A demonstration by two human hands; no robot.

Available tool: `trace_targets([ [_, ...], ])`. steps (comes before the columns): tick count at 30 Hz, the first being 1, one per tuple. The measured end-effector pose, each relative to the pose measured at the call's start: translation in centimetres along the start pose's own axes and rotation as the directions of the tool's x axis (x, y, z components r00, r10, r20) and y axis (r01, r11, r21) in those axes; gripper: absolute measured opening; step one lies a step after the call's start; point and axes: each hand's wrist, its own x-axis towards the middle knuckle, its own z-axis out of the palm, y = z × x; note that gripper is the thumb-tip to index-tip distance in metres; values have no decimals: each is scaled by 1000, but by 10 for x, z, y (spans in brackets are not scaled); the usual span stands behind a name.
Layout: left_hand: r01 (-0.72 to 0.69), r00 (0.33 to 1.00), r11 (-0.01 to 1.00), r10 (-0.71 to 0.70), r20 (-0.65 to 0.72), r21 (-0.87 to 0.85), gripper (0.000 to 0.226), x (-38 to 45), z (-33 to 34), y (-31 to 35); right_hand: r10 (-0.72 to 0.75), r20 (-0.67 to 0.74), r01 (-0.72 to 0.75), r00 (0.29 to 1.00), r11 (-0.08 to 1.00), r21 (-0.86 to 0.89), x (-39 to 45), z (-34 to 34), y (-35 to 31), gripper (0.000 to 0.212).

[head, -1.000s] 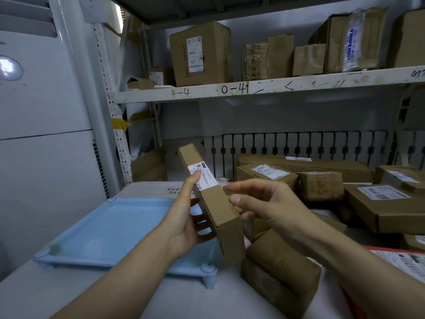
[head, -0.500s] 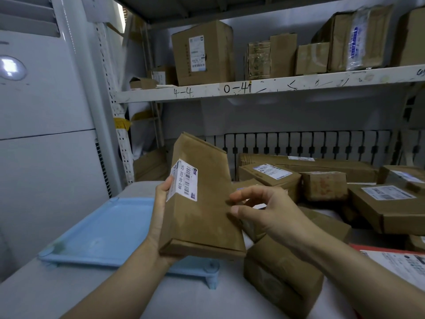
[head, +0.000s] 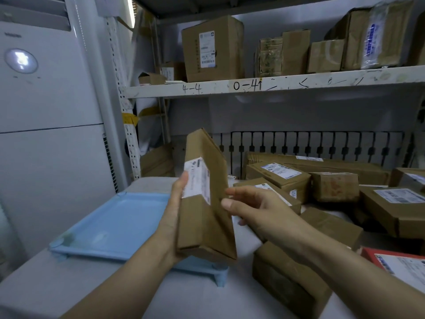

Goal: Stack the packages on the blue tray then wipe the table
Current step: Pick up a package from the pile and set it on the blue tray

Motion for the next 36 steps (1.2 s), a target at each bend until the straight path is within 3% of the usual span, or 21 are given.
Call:
trace_targets([
  [2, 29, 999, 993, -34, 40, 112, 60, -4, 7, -4, -13, 69, 9, 998, 999, 48, 1, 7, -5, 49],
  [6, -7, 988, 931, 62, -139, 366, 115, 4, -2, -7, -22, 169, 4, 985, 994, 107, 3, 24, -8, 50],
  [9, -41, 963, 889, 156, -218, 455, 133, 6, -10, -2, -26, 143, 11, 989, 995, 102, 9, 37, -5, 48],
  [12, -43, 949, 873, 189, -254, 486, 128, 9, -24, 2, -9, 105, -6, 994, 990, 144, 15, 47, -2, 38],
  [15, -67, 937, 890, 211, -278, 450, 100, 3, -41, 9, 90, 44, -98, 995, 966, 241, 25, 51, 6, 31],
  [18, 40, 934, 889, 128, -333, 456, 83, 3, -68, 9, 201, -35, -174, 979, 914, 365, 38, 56, 16, 25],
  [21, 159, 948, 898, -23, -319, 409, 49, 1, -92, 6, 272, -31, -224, 962, 848, 481, 48, 69, 23, 37],
  [24, 150, 949, 933, -43, -312, 328, 22, -4, -107, 10, 277, 23, -253, 961, 840, 480, 58, 84, 31, 51],
  [28, 133, 917, 923, 23, -398, 360, 22, -7, -135, 26, 277, 142, -309, 950, 898, 314, 65, 106, 29, 45],
  [32, 141, 871, 868, 120, -477, 476, 28, -8, -165, 39, 318, 171, -358, 932, 880, 313, 81, 134, 34, 53],
  [36, 159, 677, 751, 390, -624, 641, 43, -6, -209, 51, 334, 191, -382, 923, 859, 342, 97, 164, 39, 38],
])
